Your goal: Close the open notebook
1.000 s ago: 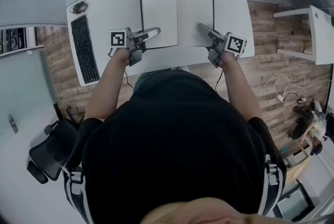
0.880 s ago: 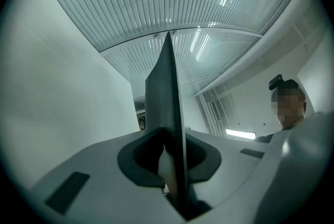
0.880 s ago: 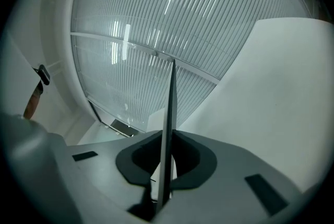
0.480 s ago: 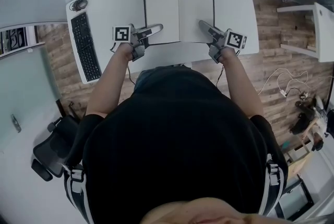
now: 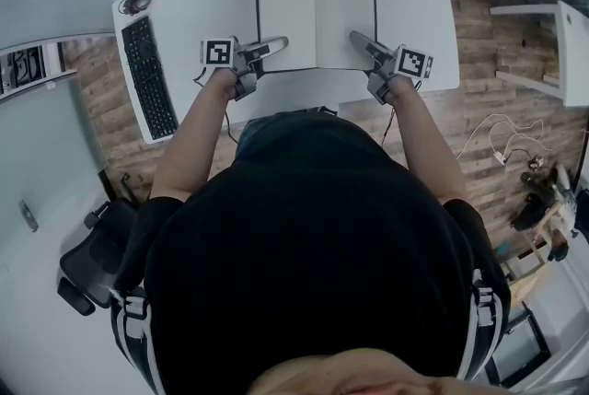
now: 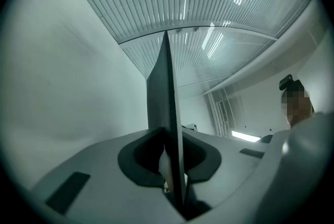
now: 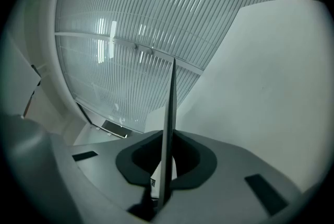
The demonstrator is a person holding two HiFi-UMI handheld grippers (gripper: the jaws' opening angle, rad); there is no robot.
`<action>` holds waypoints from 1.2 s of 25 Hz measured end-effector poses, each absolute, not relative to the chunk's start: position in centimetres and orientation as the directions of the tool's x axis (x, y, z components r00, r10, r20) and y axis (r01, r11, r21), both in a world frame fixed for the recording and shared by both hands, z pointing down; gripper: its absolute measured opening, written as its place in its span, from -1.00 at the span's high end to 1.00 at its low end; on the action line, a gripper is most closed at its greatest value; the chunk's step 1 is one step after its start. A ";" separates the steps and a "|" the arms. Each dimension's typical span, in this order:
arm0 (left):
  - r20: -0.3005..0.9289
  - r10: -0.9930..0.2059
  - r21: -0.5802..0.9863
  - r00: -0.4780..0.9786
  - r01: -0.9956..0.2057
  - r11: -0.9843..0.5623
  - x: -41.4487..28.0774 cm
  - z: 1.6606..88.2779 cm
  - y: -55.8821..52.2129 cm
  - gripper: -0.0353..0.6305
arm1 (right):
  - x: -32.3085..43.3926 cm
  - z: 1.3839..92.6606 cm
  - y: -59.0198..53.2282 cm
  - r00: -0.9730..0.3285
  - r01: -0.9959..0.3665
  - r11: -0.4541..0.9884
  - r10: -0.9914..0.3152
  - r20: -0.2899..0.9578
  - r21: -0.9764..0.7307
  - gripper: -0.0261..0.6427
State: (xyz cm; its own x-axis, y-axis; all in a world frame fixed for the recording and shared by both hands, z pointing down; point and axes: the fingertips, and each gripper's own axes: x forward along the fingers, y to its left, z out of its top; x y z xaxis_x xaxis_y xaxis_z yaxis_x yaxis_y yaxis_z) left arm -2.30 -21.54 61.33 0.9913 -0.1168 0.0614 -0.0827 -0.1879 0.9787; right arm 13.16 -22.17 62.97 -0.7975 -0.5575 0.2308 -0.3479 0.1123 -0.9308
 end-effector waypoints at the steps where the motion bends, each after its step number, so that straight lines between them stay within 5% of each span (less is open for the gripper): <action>1: 0.059 -0.118 0.980 0.991 -0.080 -0.181 -2.3 61.5 -21.5 0.72 | 13.1 63.2 -22.2 -0.798 -0.349 0.110 -0.556 0.234 -0.931 0.74; 30: 0.214 -0.146 0.973 0.966 -0.224 -0.060 -4.3 72.7 -22.1 0.72 | 10.8 74.5 -22.8 -0.752 -0.444 -0.004 -0.542 0.374 -0.896 0.74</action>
